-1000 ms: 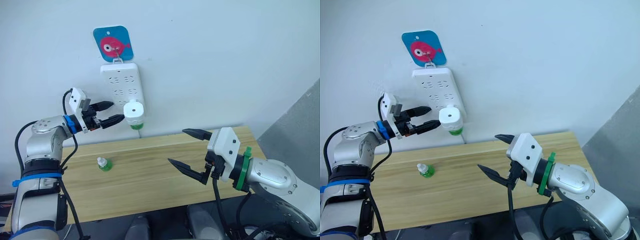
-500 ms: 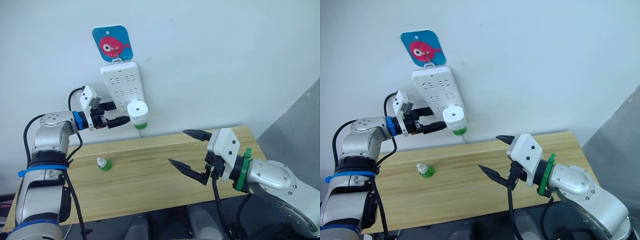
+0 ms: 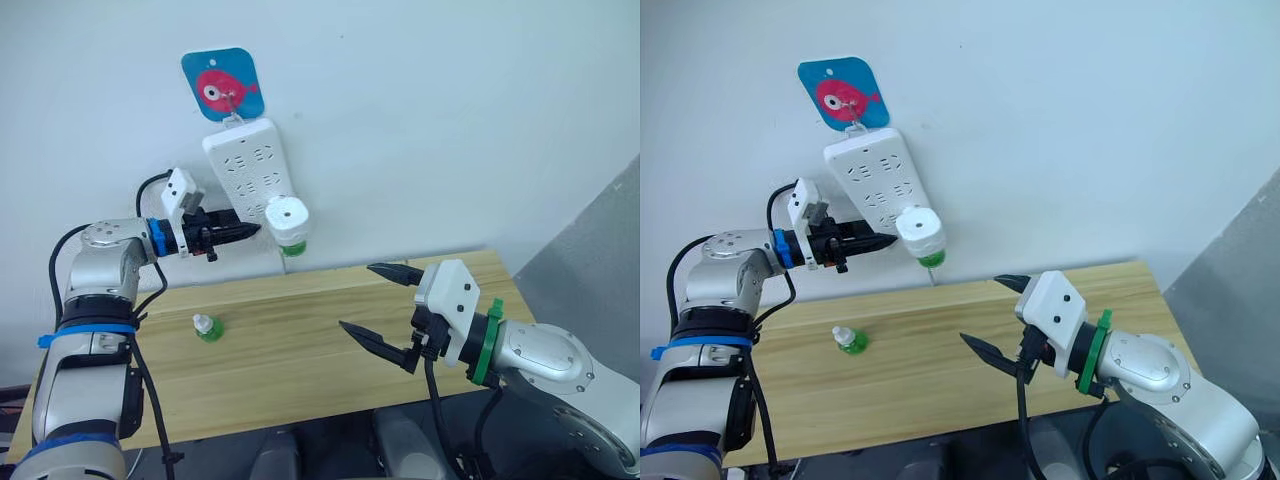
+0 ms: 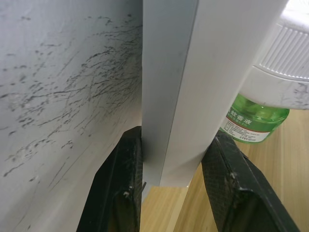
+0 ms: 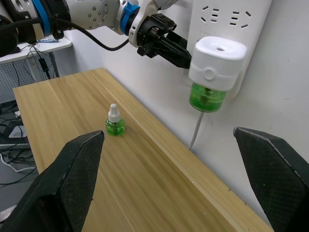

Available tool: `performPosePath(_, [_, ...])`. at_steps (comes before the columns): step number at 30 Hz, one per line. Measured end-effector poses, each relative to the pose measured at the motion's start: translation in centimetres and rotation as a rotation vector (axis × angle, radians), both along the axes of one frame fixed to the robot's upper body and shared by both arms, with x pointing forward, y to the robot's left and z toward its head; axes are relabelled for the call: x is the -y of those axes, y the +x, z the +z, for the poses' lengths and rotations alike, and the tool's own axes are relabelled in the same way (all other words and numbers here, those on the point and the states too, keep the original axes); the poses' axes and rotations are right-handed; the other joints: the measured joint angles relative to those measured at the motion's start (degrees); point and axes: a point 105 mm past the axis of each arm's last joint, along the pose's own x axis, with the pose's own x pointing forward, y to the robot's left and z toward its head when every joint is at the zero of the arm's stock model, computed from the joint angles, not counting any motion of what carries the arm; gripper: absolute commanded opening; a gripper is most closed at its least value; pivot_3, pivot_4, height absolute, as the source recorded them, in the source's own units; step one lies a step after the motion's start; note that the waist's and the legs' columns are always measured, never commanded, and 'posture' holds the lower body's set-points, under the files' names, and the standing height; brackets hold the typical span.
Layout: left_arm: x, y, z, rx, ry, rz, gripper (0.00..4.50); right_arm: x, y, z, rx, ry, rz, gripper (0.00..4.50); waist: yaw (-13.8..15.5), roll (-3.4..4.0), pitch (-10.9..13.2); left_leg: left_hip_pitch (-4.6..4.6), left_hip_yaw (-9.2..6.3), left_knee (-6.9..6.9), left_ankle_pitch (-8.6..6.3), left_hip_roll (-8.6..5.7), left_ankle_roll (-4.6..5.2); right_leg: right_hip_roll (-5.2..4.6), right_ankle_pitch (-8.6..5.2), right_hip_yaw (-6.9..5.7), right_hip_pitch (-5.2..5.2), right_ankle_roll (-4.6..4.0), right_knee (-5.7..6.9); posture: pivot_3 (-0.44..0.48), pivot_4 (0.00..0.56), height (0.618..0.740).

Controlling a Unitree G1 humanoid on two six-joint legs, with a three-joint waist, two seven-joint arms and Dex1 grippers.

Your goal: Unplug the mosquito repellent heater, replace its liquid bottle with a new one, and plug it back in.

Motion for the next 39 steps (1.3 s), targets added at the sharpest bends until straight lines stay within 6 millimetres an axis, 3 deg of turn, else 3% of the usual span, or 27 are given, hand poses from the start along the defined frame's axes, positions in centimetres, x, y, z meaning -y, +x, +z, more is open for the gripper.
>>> performPosePath(8, [0.4, -0.3, 0.3, -0.013, 0.005, -0.001, 1.36, -0.2, 1.1, -0.2, -0.013, 0.03, -0.087, 4.5, -0.06, -0.09, 0.29, -0.04, -0.03, 0.0, 0.0, 0.0, 0.0, 0.0, 0.0, 0.0, -0.03, 0.0, 0.0, -0.315, 0.197, 0.74])
performPosePath(16, [0.7, -1.4, 0.6, -0.024, -0.015, 0.01, 1.35, -1.8, 5.5, -1.0, -0.048, 0.098, -0.317, 4.5, -0.66, 0.04, 0.81, -0.07, -0.04, -0.02, 0.0, -0.02, -0.01, -0.03, 0.04, 0.02, -0.09, -0.07, 0.05, -0.3, 0.221, 0.74])
performPosePath(21, [0.8, -1.5, 0.7, -0.024, -0.013, 0.021, 1.35, -3.6, 7.7, 0.6, -0.014, 0.139, -0.363, 4.5, -0.92, 0.11, 1.01, -0.08, -0.06, -0.05, 0.0, 0.0, -0.01, -0.02, 0.06, 0.0, -0.15, -0.11, 0.12, -0.295, 0.223, 0.74])
performPosePath(34, [1.0, -1.7, 0.9, -0.023, -0.016, 0.016, 1.35, -8.3, 8.9, 2.0, 0.001, 0.175, -0.312, 4.5, -0.97, 0.13, 1.03, -0.4, -0.11, -0.02, 0.01, -0.03, -0.02, -0.08, 0.14, -0.01, -0.51, -0.24, 0.23, -0.28, 0.219, 0.74])
performPosePath(39, [1.1, -1.8, 1.1, -0.015, -0.025, 0.009, 1.35, -9.5, 9.2, 2.2, 0.0, 0.2, -0.31, 4.5, -1.01, 0.13, 1.02, -0.9, -0.15, 0.1, 0.07, -0.04, -0.12, -0.08, 0.18, -0.03, -1.06, -0.3, 0.36, -0.275, 0.215, 0.74])
